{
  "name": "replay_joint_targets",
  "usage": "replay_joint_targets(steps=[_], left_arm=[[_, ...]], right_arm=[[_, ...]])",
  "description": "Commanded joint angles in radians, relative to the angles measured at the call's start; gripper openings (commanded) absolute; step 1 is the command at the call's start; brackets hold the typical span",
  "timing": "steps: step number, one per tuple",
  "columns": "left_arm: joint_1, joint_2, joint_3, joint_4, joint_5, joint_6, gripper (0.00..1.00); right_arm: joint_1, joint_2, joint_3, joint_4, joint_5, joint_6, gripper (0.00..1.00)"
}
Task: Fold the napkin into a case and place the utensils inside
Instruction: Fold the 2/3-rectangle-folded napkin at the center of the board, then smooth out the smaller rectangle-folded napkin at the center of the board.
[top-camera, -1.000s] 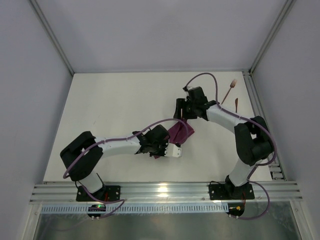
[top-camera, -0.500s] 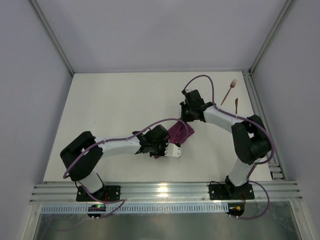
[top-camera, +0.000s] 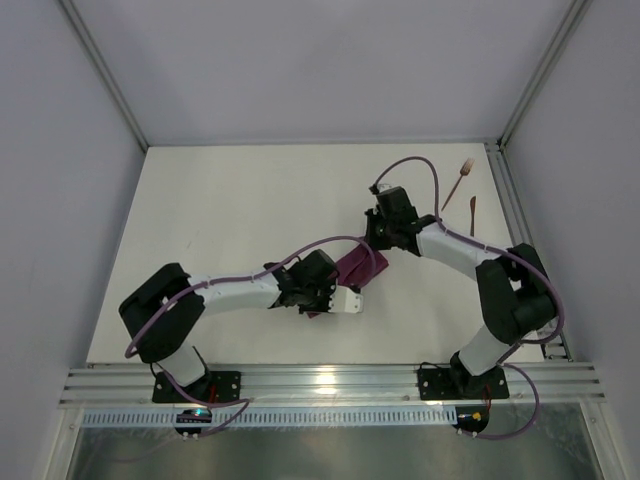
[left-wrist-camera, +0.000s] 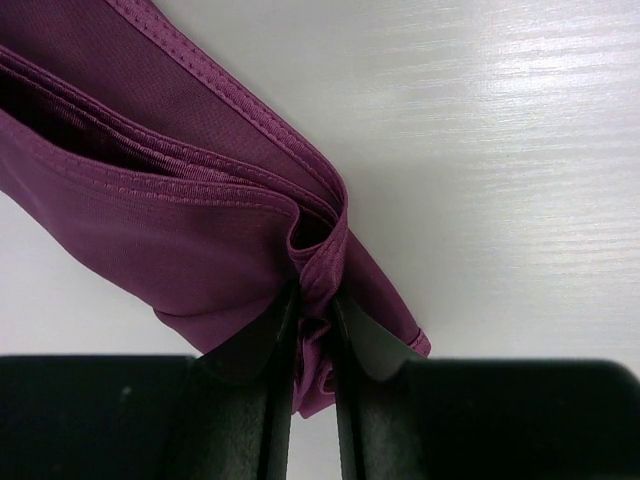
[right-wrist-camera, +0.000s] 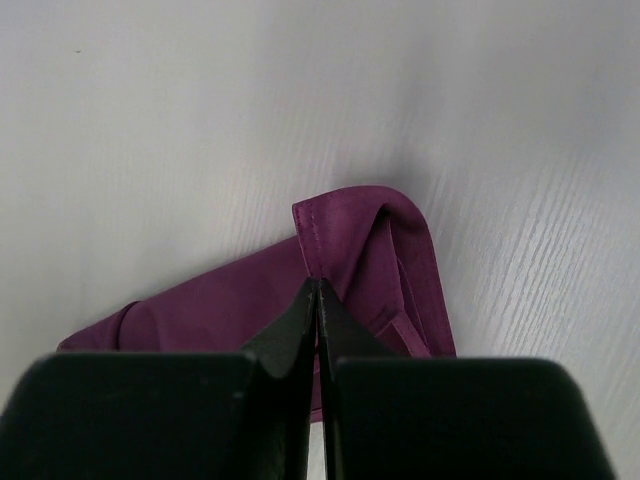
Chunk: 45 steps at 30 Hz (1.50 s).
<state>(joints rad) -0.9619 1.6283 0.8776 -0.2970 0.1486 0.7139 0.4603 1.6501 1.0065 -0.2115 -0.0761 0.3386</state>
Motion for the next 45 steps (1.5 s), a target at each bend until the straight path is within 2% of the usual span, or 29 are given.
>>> replay_joint_targets(steps=[1,5,9,17,20,21,23,24,28,32,34,36,40,45], left_arm=[[0.003,-0.016,-0.029,-0.064,-0.003,-0.040,0.21],[0.046,-0.050,-0.025,-0.080,0.009,-0.057,0.22],[0.061,-0.087,-0.029,-0.103,0.012,-0.051,0.30],[0.072,-0.117,-0.045,-0.116,0.029,-0.077,0.32],[0.081,-0.133,-0.048,-0.120,0.029,-0.079,0.39],[0.083,-0.134,-0.046,-0.125,0.032,-0.080,0.44],[0.084,-0.137,-0.022,-0.165,0.054,-0.090,0.49],[0.084,-0.142,-0.005,-0.191,0.072,-0.094,0.55],[0.084,-0.183,0.142,-0.393,0.199,-0.116,0.60],[0.084,-0.205,0.234,-0.421,0.232,-0.165,0.64],[0.081,-0.177,0.262,-0.392,0.212,-0.209,0.66],[0.063,-0.136,0.284,-0.305,0.094,-0.272,0.66],[-0.003,-0.010,0.293,-0.163,-0.032,-0.277,0.65],[-0.020,0.126,0.346,-0.114,-0.138,-0.261,0.63]], right_arm=[[-0.009,-0.117,-0.061,0.067,-0.030,0.045,0.03],[-0.029,-0.159,-0.156,0.110,-0.047,0.063,0.03],[-0.034,-0.159,-0.232,0.182,-0.074,0.097,0.03],[-0.037,-0.177,-0.362,0.286,-0.065,0.157,0.03],[-0.038,-0.181,-0.411,0.337,-0.074,0.180,0.03],[-0.037,-0.179,-0.419,0.346,-0.077,0.194,0.03],[-0.037,-0.174,-0.428,0.363,-0.086,0.203,0.03],[-0.038,-0.173,-0.430,0.366,-0.088,0.207,0.03],[-0.038,-0.190,-0.433,0.366,-0.088,0.206,0.03],[-0.037,-0.214,-0.434,0.365,-0.100,0.203,0.03],[-0.037,-0.219,-0.430,0.369,-0.119,0.203,0.03],[-0.038,-0.225,-0.434,0.377,-0.134,0.209,0.03],[-0.067,-0.222,-0.470,0.434,-0.211,0.247,0.03],[-0.095,-0.230,-0.485,0.449,-0.251,0.249,0.03]])
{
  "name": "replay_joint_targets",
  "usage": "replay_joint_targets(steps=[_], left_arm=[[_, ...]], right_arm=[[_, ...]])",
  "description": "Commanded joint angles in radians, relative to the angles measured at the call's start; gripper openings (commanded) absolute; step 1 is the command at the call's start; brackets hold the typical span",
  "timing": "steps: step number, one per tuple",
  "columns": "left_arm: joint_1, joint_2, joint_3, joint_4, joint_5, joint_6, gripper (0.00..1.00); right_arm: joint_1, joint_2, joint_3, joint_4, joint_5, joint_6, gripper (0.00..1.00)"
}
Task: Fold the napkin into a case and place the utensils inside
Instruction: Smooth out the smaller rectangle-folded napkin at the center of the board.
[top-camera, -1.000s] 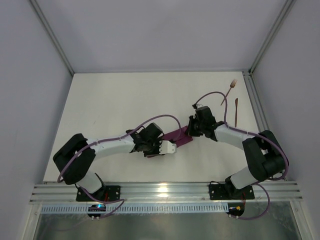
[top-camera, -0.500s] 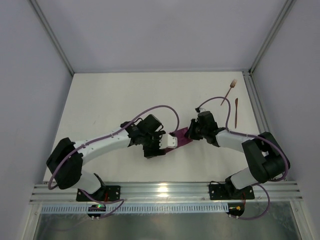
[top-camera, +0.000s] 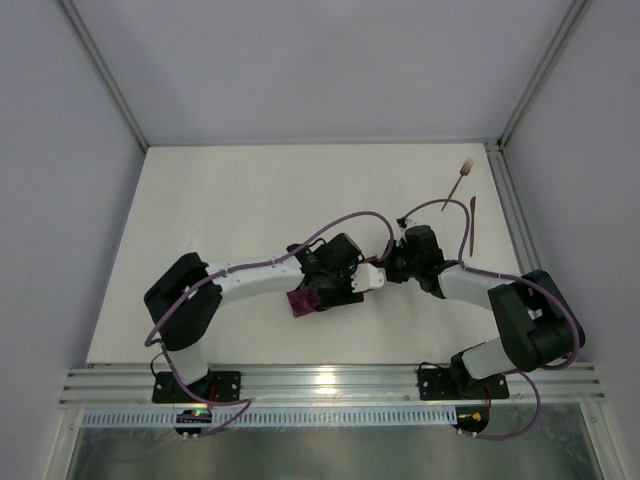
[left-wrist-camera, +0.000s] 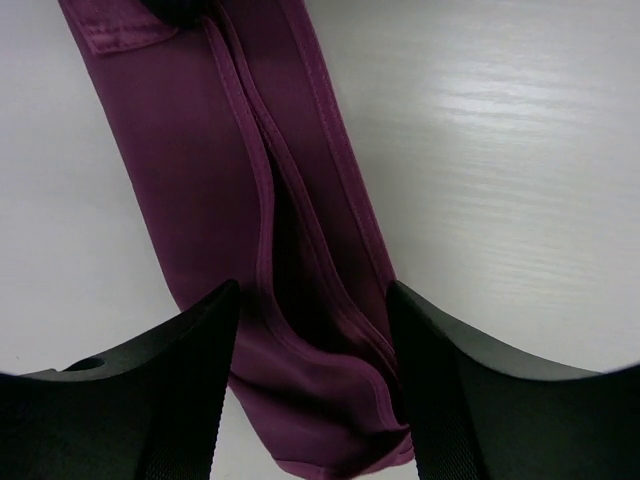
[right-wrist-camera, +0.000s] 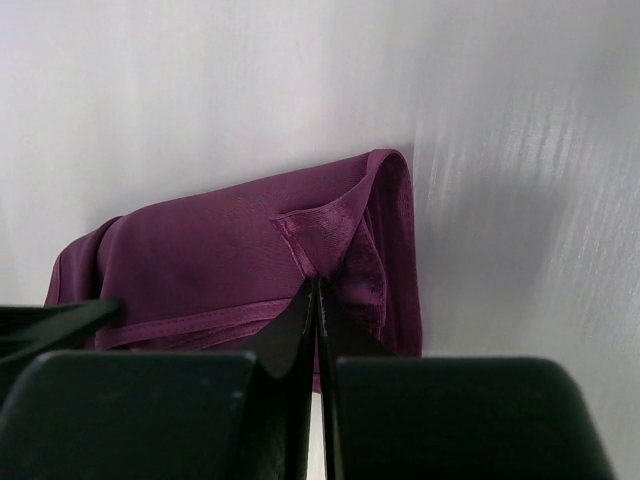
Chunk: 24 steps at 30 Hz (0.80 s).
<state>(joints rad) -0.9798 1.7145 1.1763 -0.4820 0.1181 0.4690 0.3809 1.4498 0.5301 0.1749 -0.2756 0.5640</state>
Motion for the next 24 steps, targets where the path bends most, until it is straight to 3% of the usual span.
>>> replay_joint_targets(steps=[1,7,13,19,22,24], left_arm=[[0.000,0.048,0.048,0.068,-0.141,-0.010,0.62],[0.001,-0.101,-0.020,-0.013,-0.069,-0.050,0.64],[0.041,-0.135,-0.020,-0.150,-0.005,-0.102,0.54],[0.041,-0.112,-0.085,-0.230,0.020,-0.015,0.53],[0.041,-0.104,-0.134,-0.189,-0.053,0.000,0.48],[0.041,-0.098,-0.153,-0.182,-0.072,0.013,0.38]], right_arm=[[-0.020,-0.031,-0.010,0.064,-0.057,0.024,0.03],[-0.037,-0.037,-0.036,0.081,-0.083,0.017,0.03],[-0.039,-0.009,-0.054,0.124,-0.100,0.023,0.03],[-0.039,0.012,-0.058,0.143,-0.106,0.028,0.03],[-0.037,0.015,-0.056,0.143,-0.105,0.027,0.03],[-0.039,0.017,-0.058,0.143,-0.105,0.024,0.03]])
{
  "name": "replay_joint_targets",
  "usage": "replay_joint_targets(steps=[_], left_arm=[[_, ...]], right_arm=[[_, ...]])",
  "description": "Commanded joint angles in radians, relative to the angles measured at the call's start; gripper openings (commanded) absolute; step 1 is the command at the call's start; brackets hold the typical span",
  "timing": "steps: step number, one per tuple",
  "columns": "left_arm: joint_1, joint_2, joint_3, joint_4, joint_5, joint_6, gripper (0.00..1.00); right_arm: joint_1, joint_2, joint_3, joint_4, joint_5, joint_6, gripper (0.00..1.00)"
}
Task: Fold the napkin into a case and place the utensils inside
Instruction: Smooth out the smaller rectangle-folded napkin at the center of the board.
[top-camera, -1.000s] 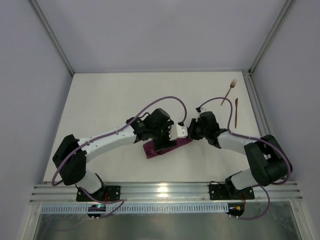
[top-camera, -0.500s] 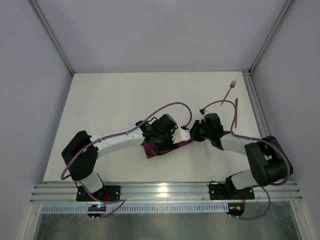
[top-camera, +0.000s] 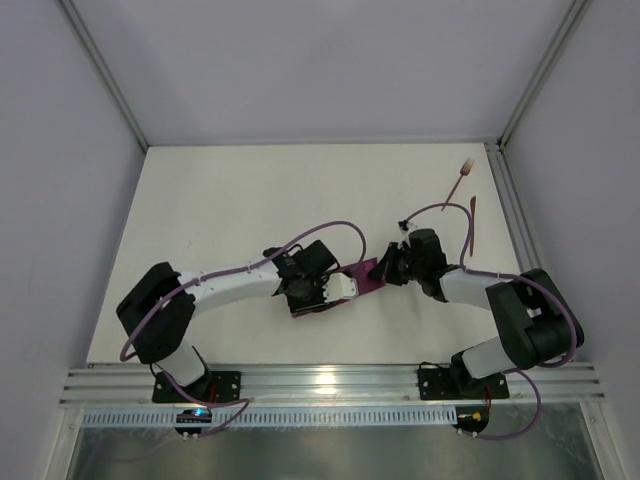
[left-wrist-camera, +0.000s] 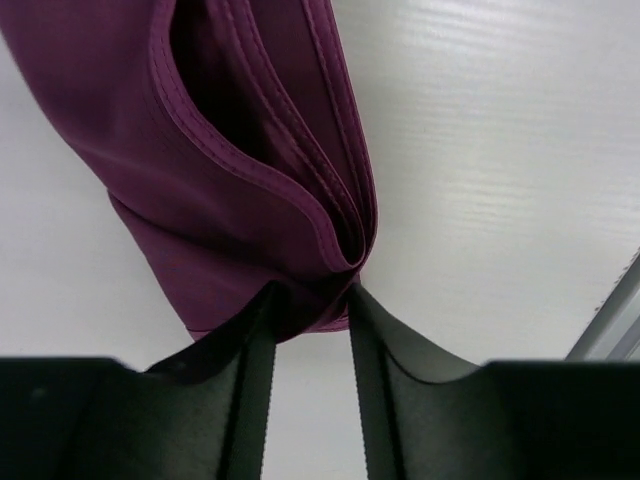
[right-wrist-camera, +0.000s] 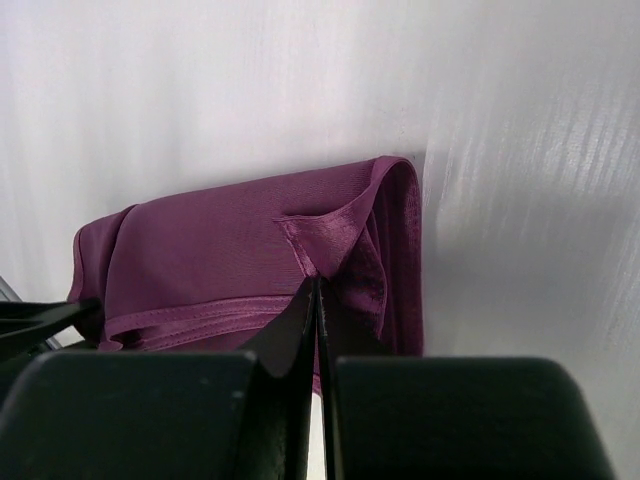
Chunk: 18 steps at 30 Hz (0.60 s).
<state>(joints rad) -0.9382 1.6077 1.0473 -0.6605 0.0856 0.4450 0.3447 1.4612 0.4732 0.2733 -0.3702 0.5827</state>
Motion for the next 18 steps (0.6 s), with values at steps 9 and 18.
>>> replay_joint_targets(steps=[9,18], left_arm=[[0.001,-0.022,-0.130,-0.001,-0.060,0.040,0.00],[0.003,-0.045,-0.041,-0.011,0.020,0.031,0.45]], right_arm=[[-0.027,-0.002,-0.022,0.047,-0.016,-0.007,0.03],[-0.026,-0.001,-0.013,0.061,-0.039,0.005,0.03]])
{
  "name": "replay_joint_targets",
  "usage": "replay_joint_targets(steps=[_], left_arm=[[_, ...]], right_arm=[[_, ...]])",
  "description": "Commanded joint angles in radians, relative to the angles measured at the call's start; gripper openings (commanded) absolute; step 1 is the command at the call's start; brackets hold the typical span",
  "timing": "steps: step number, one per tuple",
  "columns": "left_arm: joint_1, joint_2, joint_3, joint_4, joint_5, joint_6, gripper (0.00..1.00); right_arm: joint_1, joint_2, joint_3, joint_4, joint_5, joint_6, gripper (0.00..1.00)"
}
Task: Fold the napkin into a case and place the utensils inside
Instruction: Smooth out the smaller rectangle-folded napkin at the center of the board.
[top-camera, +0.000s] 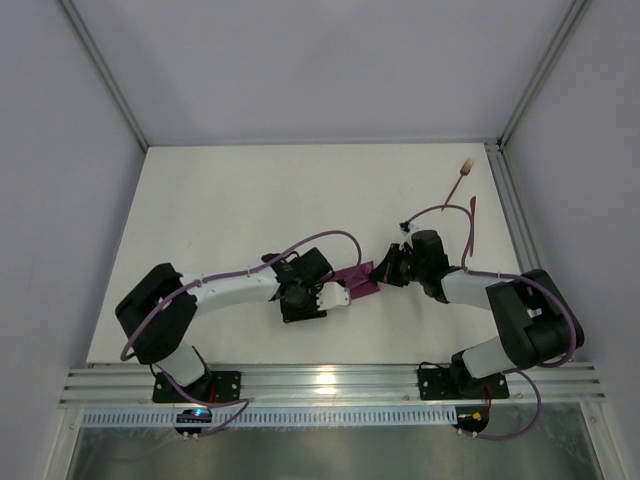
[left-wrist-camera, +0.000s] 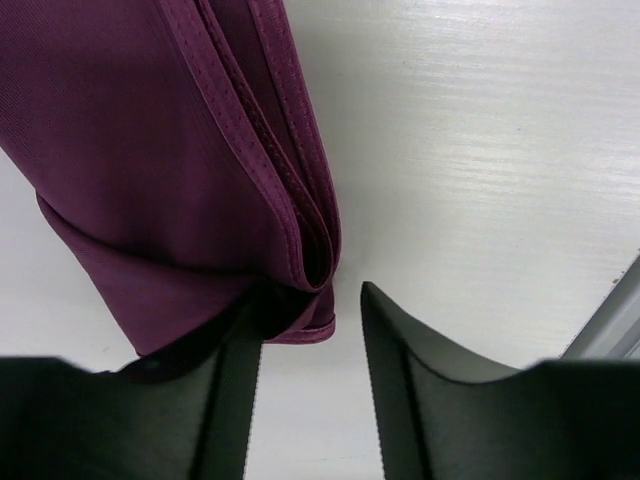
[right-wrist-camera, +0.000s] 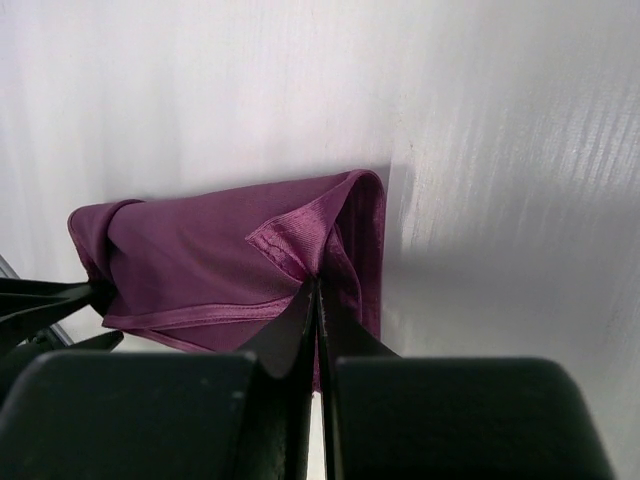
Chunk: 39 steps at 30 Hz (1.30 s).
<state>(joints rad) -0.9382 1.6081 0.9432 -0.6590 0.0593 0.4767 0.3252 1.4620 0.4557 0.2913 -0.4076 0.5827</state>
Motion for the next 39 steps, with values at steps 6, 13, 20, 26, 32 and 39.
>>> replay_joint_targets(steps=[6,13,20,26,32,39], left_arm=[[0.003,-0.063,0.159,-0.060,0.112,0.002,0.56],[0.003,0.019,0.285,0.083,0.111,-0.130,0.60],[-0.048,0.177,0.345,0.185,0.042,-0.096,0.66],[-0.079,0.256,0.358,0.222,0.034,-0.056,0.67],[-0.079,0.276,0.351,0.246,0.033,-0.058,0.54],[-0.079,0.277,0.335,0.254,0.031,-0.056,0.25]], right_arm=[[-0.006,-0.009,0.005,0.029,-0.005,-0.003,0.03],[-0.006,0.003,0.003,0.054,-0.039,0.016,0.03],[-0.006,0.011,0.005,0.069,-0.063,0.034,0.03],[-0.008,0.021,-0.006,0.083,-0.091,0.046,0.03],[-0.011,0.000,-0.012,0.069,-0.086,0.036,0.03],[-0.015,-0.006,-0.012,0.059,-0.096,0.026,0.03]])
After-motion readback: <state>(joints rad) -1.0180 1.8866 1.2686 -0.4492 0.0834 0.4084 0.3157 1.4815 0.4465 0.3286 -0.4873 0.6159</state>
